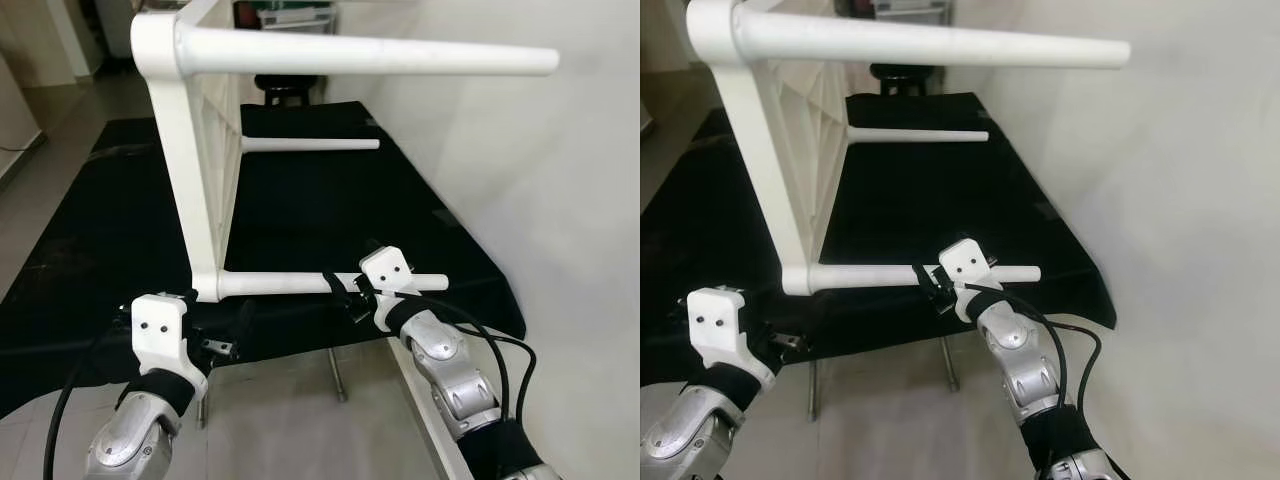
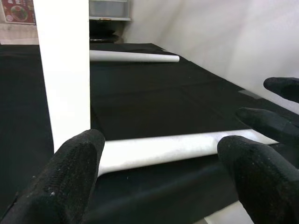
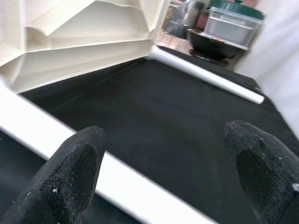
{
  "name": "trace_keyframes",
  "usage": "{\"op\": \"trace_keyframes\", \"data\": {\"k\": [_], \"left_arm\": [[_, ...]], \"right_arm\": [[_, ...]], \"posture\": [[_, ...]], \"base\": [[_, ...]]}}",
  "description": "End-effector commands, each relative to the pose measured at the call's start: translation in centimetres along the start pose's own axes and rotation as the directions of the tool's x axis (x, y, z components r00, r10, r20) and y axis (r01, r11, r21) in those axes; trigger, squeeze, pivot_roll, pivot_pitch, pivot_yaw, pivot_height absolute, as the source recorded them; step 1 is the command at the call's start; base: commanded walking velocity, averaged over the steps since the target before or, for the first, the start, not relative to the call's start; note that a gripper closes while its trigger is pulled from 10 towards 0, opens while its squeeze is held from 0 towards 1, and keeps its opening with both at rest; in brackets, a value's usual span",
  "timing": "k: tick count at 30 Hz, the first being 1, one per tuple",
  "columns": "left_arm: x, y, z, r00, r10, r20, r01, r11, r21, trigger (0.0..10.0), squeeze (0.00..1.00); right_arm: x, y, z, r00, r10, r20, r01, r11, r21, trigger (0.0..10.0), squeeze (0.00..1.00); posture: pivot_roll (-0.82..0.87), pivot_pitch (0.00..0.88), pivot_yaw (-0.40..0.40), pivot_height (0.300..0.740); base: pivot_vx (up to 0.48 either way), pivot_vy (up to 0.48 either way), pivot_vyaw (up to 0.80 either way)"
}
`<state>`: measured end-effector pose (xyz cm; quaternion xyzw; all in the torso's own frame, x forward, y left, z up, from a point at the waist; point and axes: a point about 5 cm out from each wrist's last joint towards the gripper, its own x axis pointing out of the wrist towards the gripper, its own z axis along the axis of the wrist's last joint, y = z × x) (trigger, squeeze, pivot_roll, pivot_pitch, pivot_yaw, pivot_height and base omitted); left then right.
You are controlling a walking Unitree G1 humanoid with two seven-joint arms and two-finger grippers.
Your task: Building children table
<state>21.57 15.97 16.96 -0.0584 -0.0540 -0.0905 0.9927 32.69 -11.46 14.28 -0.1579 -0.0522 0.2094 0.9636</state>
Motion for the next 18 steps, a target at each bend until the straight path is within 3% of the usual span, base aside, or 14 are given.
{"op": "trace_keyframes", "data": {"k": [1,18], "left_arm": [[0.20,-0.20,-0.22,1.000,-0.008,-0.015,0.008,1.000,-0.021,10.0,0.00],[0.52,-0.79,0.04,0.999,-0.049,-0.010,0.049,0.998,-0.037,10.0,0.00]], "right_arm": [[0.01,-0.15,-0.02,1.000,-0.012,0.002,0.012,1.000,0.020,10.0,0.00],[-0.05,-0.11,0.00,1.000,-0.010,0.003,0.009,0.999,0.045,10.0,0.00]], "posture": [[-0.11,0.055,-0.047,0.740],[-0.10,0.053,-0.046,0.740]], "base": [[0.277,0.000,0.00],[0.274,0.000,0.00]]}}
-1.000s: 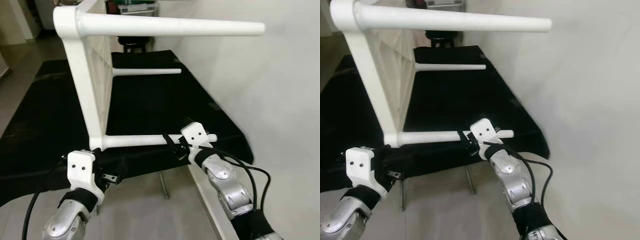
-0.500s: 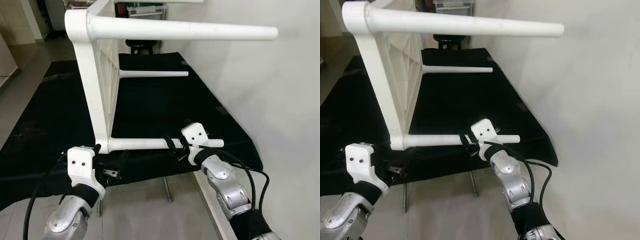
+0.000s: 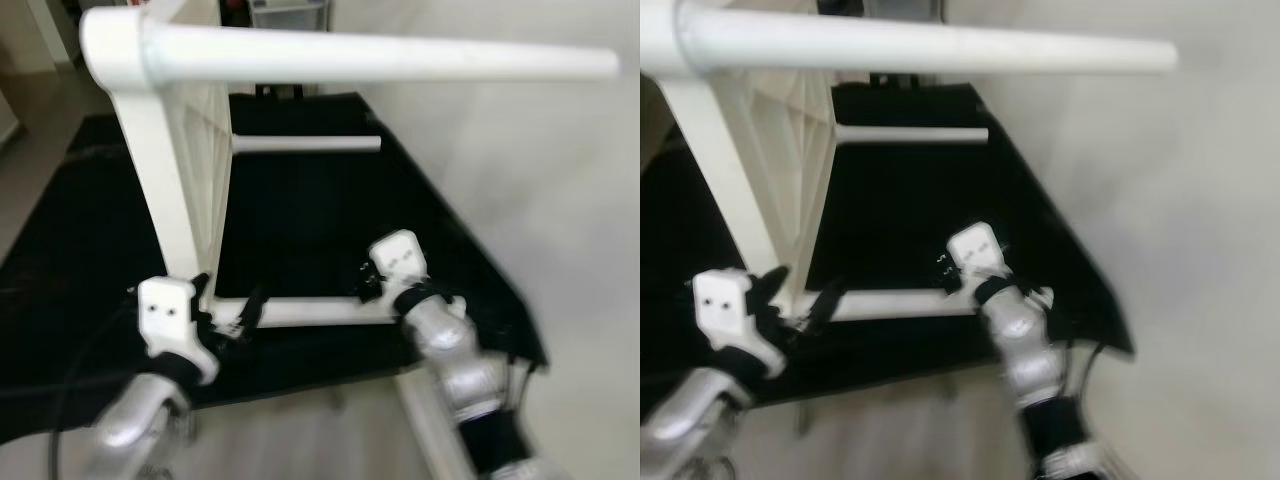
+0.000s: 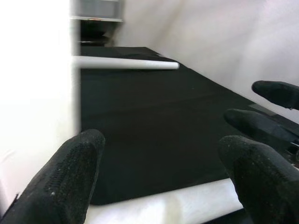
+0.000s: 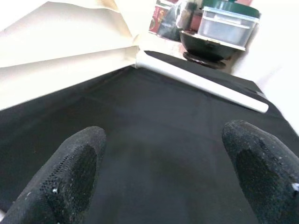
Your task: Building children table
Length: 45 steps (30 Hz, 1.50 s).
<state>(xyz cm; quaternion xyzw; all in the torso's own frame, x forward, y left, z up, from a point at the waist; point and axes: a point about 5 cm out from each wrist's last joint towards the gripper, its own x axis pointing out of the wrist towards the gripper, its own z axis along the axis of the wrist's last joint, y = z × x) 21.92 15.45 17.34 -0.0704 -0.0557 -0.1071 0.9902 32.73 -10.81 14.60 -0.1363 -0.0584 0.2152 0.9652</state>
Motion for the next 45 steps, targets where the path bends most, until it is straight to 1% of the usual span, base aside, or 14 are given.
{"op": "trace_keyframes", "data": {"k": [1,6,10,16,18,19,20,29,35,36,39,43,44,45], "left_arm": [[0.1,-0.4,-0.3,1.000,-0.023,-0.017,0.023,1.000,-0.014,10.0,0.00],[0.2,-0.8,-0.6,0.999,-0.028,-0.035,0.027,0.999,-0.028,10.0,0.00],[-0.1,-1.6,-1.3,0.995,-0.034,-0.092,0.027,0.996,-0.080,10.0,0.00],[-0.4,-2.0,-1.5,0.992,-0.022,-0.125,0.015,0.998,-0.059,10.0,0.00],[-0.9,-1.2,-2.1,0.983,0.052,-0.175,-0.063,0.996,-0.056,10.0,0.00],[-0.9,-1.2,-2.1,0.983,0.052,-0.175,-0.063,0.996,-0.056,10.0,0.00],[-1.4,-0.2,-2.7,0.973,0.089,-0.211,-0.100,0.994,-0.044,10.0,0.00],[-1.9,1.4,-3.1,0.967,0.116,-0.226,-0.120,0.993,-0.002,10.0,0.00],[-2.5,1.1,-2.9,0.970,0.108,-0.216,-0.096,0.993,0.064,10.0,0.00],[-2.8,1.0,-2.9,0.970,0.102,-0.218,-0.090,0.994,0.063,0.0,0.00],[-3.1,0.8,-2.8,0.971,0.087,-0.223,-0.073,0.995,0.067,0.0,0.00],[-3.2,0.6,-2.8,0.972,0.070,-0.225,-0.054,0.995,0.079,0.0,0.00],[-3.4,0.6,-2.6,0.973,0.067,-0.221,-0.049,0.995,0.085,0.0,0.00],[-3.4,0.6,-2.6,0.973,0.067,-0.221,-0.049,0.995,0.085,0.0,0.00]], "right_arm": [[-0.4,-0.6,-0.5,1.000,-0.016,-0.019,0.016,1.000,0.006,10.0,0.00],[-0.4,-0.5,-0.4,1.000,-0.007,-0.017,0.007,1.000,0.000,10.0,0.00],[-0.4,-0.5,-0.2,1.000,0.018,-0.007,-0.018,1.000,-0.012,10.0,0.00],[-0.3,-0.8,0.3,0.999,0.047,0.010,-0.046,0.998,-0.037,10.0,0.00],[0.0,-1.9,1.8,0.995,0.083,0.056,-0.073,0.983,-0.168,10.0,0.00],[0.0,-1.9,1.8,0.995,0.083,0.056,-0.073,0.983,-0.168,10.0,0.00],[0.1,-3.1,2.9,0.992,0.097,0.080,-0.072,0.960,-0.270,10.0,0.00],[-0.6,-4.2,4.1,0.987,0.129,0.094,-0.091,0.939,-0.331,10.0,0.00],[-3.0,-4.8,6.4,0.972,0.160,0.172,-0.089,0.929,-0.358,10.0,0.00],[-3.7,-4.6,6.8,0.968,0.160,0.192,-0.078,0.922,-0.378,10.0,0.00],[-4.7,-4.3,7.4,0.962,0.159,0.223,-0.054,0.909,-0.414,10.0,0.00],[-5.3,-4.2,7.7,0.959,0.149,0.241,-0.029,0.898,-0.440,10.0,0.00],[-6.1,-4.5,8.5,0.952,0.141,0.271,0.010,0.874,-0.487,10.0,0.00],[-6.1,-4.5,8.5,0.952,0.141,0.271,0.010,0.874,-0.487,10.0,0.00]], "posture": [[-0.11,0.052,-0.045,0.740],[-0.11,0.052,-0.043,0.740],[-0.10,0.054,-0.048,0.740],[-0.10,0.059,-0.049,0.740],[-0.10,0.063,-0.050,0.740],[-0.10,0.063,-0.050,0.740],[-0.11,0.068,-0.056,0.740],[-0.13,0.074,-0.070,0.740],[-0.15,0.085,-0.057,0.740],[-0.16,0.086,-0.053,0.740],[-0.16,0.085,-0.049,0.740],[-0.16,0.084,-0.040,0.740],[-0.17,0.087,-0.034,0.740],[-0.17,0.087,-0.034,0.740]], "base": [[0.266,0.000,0.00],[0.257,0.000,0.00],[0.000,0.000,0.00],[0.000,0.000,0.00],[0.000,0.000,0.00],[0.000,0.000,0.00],[0.000,0.000,0.00],[0.000,0.000,0.00],[0.000,0.000,0.00],[0.000,0.000,0.00],[0.000,0.000,0.00],[0.000,0.000,0.00],[0.000,0.000,0.00],[0.000,0.000,0.00]]}}
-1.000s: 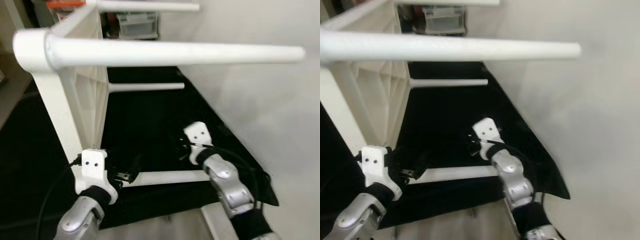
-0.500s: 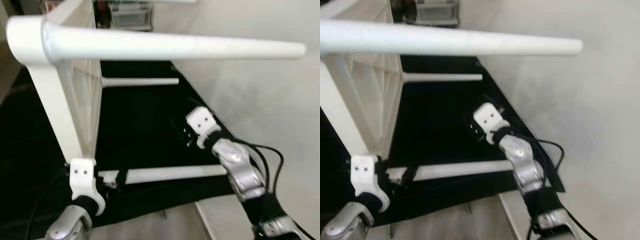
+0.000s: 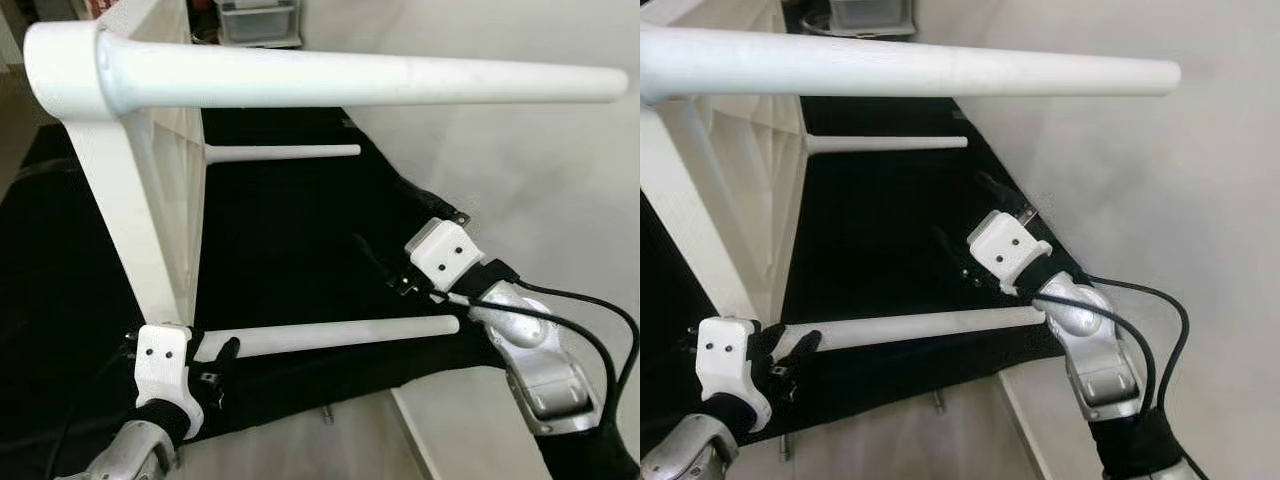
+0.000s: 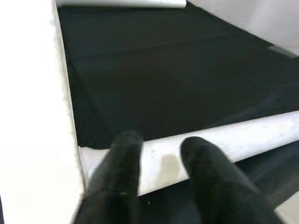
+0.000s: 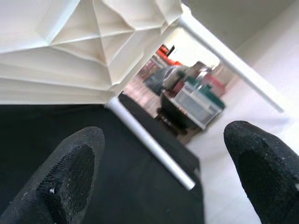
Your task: Building children table
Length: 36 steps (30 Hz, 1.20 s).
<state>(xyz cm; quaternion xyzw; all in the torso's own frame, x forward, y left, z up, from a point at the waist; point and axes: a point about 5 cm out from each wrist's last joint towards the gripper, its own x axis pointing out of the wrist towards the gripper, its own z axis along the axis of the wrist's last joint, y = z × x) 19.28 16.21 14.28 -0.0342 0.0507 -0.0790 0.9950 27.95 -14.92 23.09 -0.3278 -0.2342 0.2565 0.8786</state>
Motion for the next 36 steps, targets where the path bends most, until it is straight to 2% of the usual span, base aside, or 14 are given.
{"op": "trace_keyframes", "data": {"k": [1,3,5,7,8,10,13,20,26,32,33,34,35,36], "left_arm": [[-0.4,0.1,0.0,1.000,0.002,-0.007,-0.002,1.000,0.031,0.0,0.00],[-0.5,0.2,-0.1,1.000,0.008,-0.006,-0.008,0.999,0.034,0.0,0.00],[-0.8,0.4,-0.1,0.999,0.038,0.000,-0.038,0.999,0.034,0.0,0.00],[-0.8,0.4,-0.1,0.999,0.038,0.000,-0.038,0.999,0.034,0.0,0.00],[-1.2,0.9,-0.1,0.997,0.074,0.006,-0.074,0.997,0.027,0.0,0.00],[-1.4,1.2,-0.2,0.996,0.090,0.003,-0.090,0.996,0.023,0.0,0.00],[-1.5,1.4,-0.3,0.995,0.099,0.001,-0.099,0.995,0.021,0.0,0.00],[-1.8,1.5,-0.7,0.993,0.116,-0.012,-0.115,0.993,0.009,0.0,0.00],[-1.7,1.7,-0.7,0.993,0.115,-0.006,-0.115,0.993,0.004,0.0,0.00],[-1.2,2.5,-0.5,0.992,0.128,0.012,-0.128,0.992,0.010,0.0,0.00],[-1.0,2.9,-0.3,0.991,0.135,0.019,-0.136,0.991,0.016,0.9,0.00],[-1.0,2.9,-0.3,0.991,0.135,0.019,-0.136,0.991,0.016,0.9,0.00],[-0.9,3.1,-0.2,0.990,0.140,0.020,-0.140,0.990,0.020,10.0,0.00],[-0.9,3.1,-0.2,0.990,0.140,0.020,-0.140,0.990,0.020,10.0,0.00]], "right_arm": [[-0.5,-1.0,1.1,0.999,-0.035,0.037,0.038,0.997,-0.068,10.0,0.00],[-0.6,-1.2,1.5,0.998,-0.043,0.049,0.047,0.995,-0.085,10.0,0.00],[-1.1,-2.1,2.4,0.994,-0.081,0.069,0.091,0.984,-0.156,10.0,0.00],[-1.1,-2.1,2.4,0.994,-0.081,0.069,0.091,0.984,-0.156,10.0,0.00],[-1.7,-3.2,3.1,0.990,-0.117,0.078,0.133,0.958,-0.254,10.0,0.00],[-2.1,-3.7,3.4,0.988,-0.127,0.083,0.146,0.941,-0.304,10.0,0.00],[-2.3,-4.0,3.6,0.988,-0.130,0.086,0.151,0.930,-0.334,10.0,0.00],[-1.9,-5.6,4.5,0.980,-0.150,0.127,0.193,0.858,-0.476,10.0,0.00],[-1.9,-6.4,5.1,0.974,-0.173,0.148,0.226,0.804,-0.549,10.0,0.00],[-2.0,-5.7,5.6,0.973,-0.153,0.175,0.226,0.795,-0.563,10.0,0.00],[-2.1,-5.0,5.6,0.976,-0.120,0.182,0.202,0.808,-0.554,10.0,0.00],[-2.1,-5.0,5.6,0.976,-0.120,0.182,0.202,0.808,-0.554,10.0,0.00],[-2.2,-4.4,5.5,0.979,-0.087,0.182,0.174,0.818,-0.548,10.0,0.00],[-2.2,-4.4,5.5,0.979,-0.087,0.182,0.174,0.818,-0.548,10.0,0.00]], "posture": [[-0.17,0.088,-0.029,0.740],[-0.17,0.088,-0.029,0.740],[-0.18,0.094,-0.016,0.740],[-0.18,0.094,-0.016,0.740],[-0.18,0.095,-0.010,0.740],[-0.18,0.095,-0.012,0.740],[-0.18,0.095,-0.012,0.740],[-0.18,0.086,-0.024,0.740],[-0.18,0.081,-0.027,0.740],[-0.19,0.078,-0.028,0.740],[-0.19,0.076,-0.029,0.740],[-0.19,0.076,-0.029,0.740],[-0.19,0.076,-0.029,0.740],[-0.19,0.076,-0.029,0.740]], "base": [[0.000,0.000,0.00],[0.000,0.000,0.00],[0.000,0.000,0.00],[0.000,0.000,0.00],[0.000,0.000,0.00],[0.000,0.000,0.00],[0.000,0.000,0.00],[0.000,0.000,0.00],[0.000,0.000,0.00],[0.000,0.000,0.00],[0.000,0.000,0.00],[0.000,0.000,0.00],[0.000,0.000,0.00],[0.000,0.000,0.00]]}}
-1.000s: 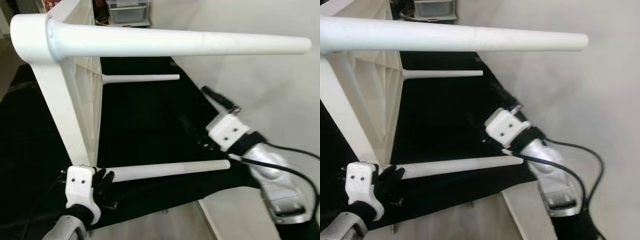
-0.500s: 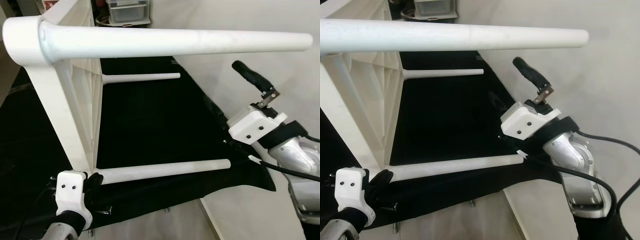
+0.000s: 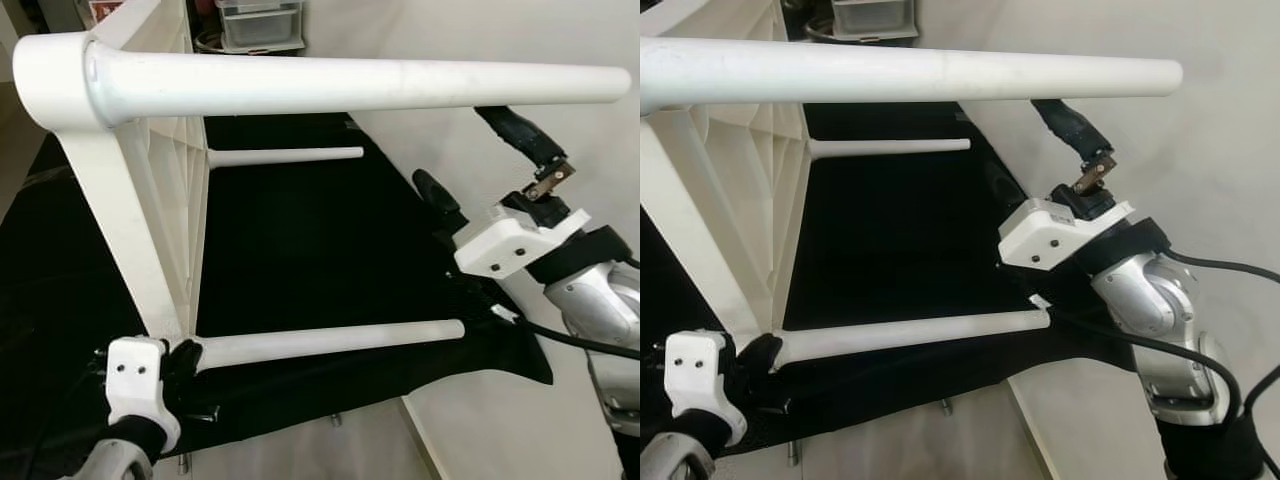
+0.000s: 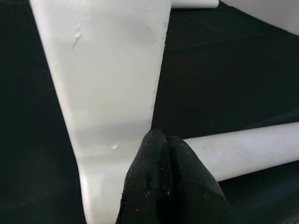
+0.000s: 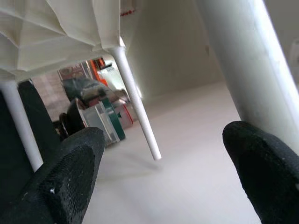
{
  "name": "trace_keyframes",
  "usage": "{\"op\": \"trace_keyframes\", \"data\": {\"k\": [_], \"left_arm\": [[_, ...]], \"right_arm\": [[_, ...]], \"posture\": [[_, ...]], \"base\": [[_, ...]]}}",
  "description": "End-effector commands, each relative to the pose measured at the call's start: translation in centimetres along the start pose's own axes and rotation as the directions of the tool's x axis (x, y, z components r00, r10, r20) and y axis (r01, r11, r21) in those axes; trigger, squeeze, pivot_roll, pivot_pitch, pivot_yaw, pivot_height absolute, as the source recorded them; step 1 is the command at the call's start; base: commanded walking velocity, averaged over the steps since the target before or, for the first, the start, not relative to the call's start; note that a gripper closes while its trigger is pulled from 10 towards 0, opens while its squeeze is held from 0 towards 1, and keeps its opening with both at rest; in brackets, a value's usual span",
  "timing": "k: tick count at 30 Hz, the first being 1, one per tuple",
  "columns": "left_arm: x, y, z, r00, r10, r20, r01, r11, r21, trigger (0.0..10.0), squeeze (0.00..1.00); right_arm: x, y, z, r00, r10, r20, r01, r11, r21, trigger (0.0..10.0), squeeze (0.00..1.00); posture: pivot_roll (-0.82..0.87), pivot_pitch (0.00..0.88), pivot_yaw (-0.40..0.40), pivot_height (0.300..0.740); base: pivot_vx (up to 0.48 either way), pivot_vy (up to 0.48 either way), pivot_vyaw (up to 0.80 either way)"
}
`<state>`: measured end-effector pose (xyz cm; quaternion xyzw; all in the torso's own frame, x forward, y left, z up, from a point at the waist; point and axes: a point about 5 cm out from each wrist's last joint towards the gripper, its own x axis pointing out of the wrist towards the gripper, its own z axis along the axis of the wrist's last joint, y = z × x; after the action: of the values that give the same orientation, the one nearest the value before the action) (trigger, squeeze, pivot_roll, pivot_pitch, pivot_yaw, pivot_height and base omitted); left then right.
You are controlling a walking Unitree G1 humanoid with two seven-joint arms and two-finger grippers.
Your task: Building children table
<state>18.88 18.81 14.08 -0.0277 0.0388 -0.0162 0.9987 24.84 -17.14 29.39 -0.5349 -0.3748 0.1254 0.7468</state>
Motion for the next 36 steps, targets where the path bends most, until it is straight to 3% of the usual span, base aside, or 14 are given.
{"op": "trace_keyframes", "data": {"k": [1,8,10,13,23,27,36], "left_arm": [[0.1,0.7,-0.1,1.000,0.017,-0.007,-0.017,1.000,0.016,10.0,0.00],[0.4,0.9,0.0,1.000,0.016,-0.001,-0.016,1.000,0.024,10.0,0.00],[0.8,1.2,0.2,1.000,0.008,-0.003,-0.008,0.999,0.039,10.0,0.00],[1.0,1.4,0.3,1.000,0.004,-0.003,-0.004,0.999,0.045,10.0,0.00],[1.5,1.5,0.6,1.000,0.002,0.008,-0.002,0.999,0.049,10.0,0.00],[1.5,1.4,0.3,1.000,0.020,0.007,-0.020,0.999,0.034,10.0,0.00],[1.2,1.8,0.2,0.998,0.066,0.025,-0.065,0.998,-0.012,10.0,0.00]], "right_arm": [[-0.3,0.6,0.8,0.998,0.036,0.053,-0.037,0.999,0.006,10.0,0.00],[-0.9,1.8,1.9,0.983,0.113,0.143,-0.119,0.992,0.033,10.0,0.00],[0.1,1.0,3.6,0.957,0.098,0.273,-0.118,0.991,0.058,10.0,0.00],[0.7,0.3,4.0,0.948,0.076,0.310,-0.097,0.994,0.051,10.0,0.00],[2.1,-0.8,3.6,0.948,0.046,0.315,-0.051,0.999,0.008,10.0,0.00],[3.4,-0.6,2.0,0.957,0.127,0.263,-0.117,0.992,-0.052,10.0,0.00],[4.8,-1.9,0.5,0.972,0.127,0.200,-0.105,0.988,-0.114,10.0,0.00]], "posture": [[-0.19,0.076,-0.029,0.740],[-0.21,0.082,-0.007,0.740],[-0.21,0.085,0.015,0.740],[-0.21,0.081,0.018,0.740],[-0.21,0.074,0.022,0.740],[-0.20,0.072,0.011,0.740],[-0.19,0.074,-0.019,0.740]], "base": [[0.000,0.000,0.00],[0.000,0.000,0.00],[0.000,0.000,0.00],[0.000,0.000,0.00],[0.000,0.000,0.00],[0.000,0.000,0.00],[0.000,0.000,0.00]]}}
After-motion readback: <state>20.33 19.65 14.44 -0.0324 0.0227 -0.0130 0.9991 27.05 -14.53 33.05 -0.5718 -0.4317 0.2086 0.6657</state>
